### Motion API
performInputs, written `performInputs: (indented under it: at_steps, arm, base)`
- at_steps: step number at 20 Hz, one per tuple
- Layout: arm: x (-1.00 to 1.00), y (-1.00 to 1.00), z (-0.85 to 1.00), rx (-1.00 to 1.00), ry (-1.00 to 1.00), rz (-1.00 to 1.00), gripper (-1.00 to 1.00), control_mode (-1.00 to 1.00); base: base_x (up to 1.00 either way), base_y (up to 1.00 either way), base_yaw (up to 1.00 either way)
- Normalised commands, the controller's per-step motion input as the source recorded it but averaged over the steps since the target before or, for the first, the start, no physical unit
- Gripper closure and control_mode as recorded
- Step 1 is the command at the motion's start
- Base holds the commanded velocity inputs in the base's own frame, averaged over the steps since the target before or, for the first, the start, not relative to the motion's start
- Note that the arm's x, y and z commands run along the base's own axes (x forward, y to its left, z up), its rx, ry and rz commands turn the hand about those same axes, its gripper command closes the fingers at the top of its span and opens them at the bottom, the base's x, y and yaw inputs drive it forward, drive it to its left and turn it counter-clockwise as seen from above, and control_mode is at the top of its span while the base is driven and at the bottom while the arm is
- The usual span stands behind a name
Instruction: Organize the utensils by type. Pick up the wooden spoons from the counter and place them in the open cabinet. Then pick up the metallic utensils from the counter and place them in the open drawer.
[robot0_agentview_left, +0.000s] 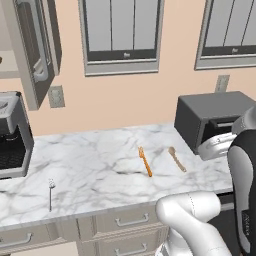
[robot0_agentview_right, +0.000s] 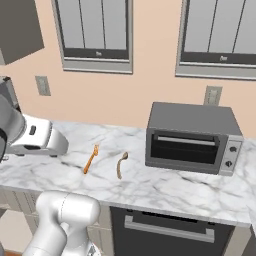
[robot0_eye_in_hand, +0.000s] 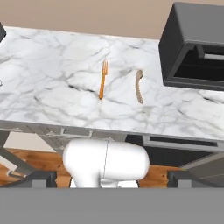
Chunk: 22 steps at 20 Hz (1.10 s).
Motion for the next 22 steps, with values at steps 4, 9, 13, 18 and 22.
performInputs:
  at_steps: [4, 9, 13, 18, 22]
  arm:
    - [0.26, -0.18, -0.43, 0.01, 0.3, 0.0, -1.0, -1.0]
    - [0.25, -0.21, -0.65, 0.0, 0.23, -0.01, -1.0, -1.0]
    - [0.19, -0.22, -0.66, -0.03, 0.13, 0.0, -1.0, -1.0]
    - [0.56, -0.31, -0.8, -0.07, 0.0, -0.03, -1.0, -1.0]
    - [0.74, -0.23, -0.47, -0.02, 0.0, -0.01, -1.0, -1.0]
  base:
    - [0.0, 0.0, 0.0]
    - [0.0, 0.0, 0.0]
    - [0.0, 0.0, 0.0]
    - [0.0, 0.0, 0.0]
    - [0.0, 0.0, 0.0]
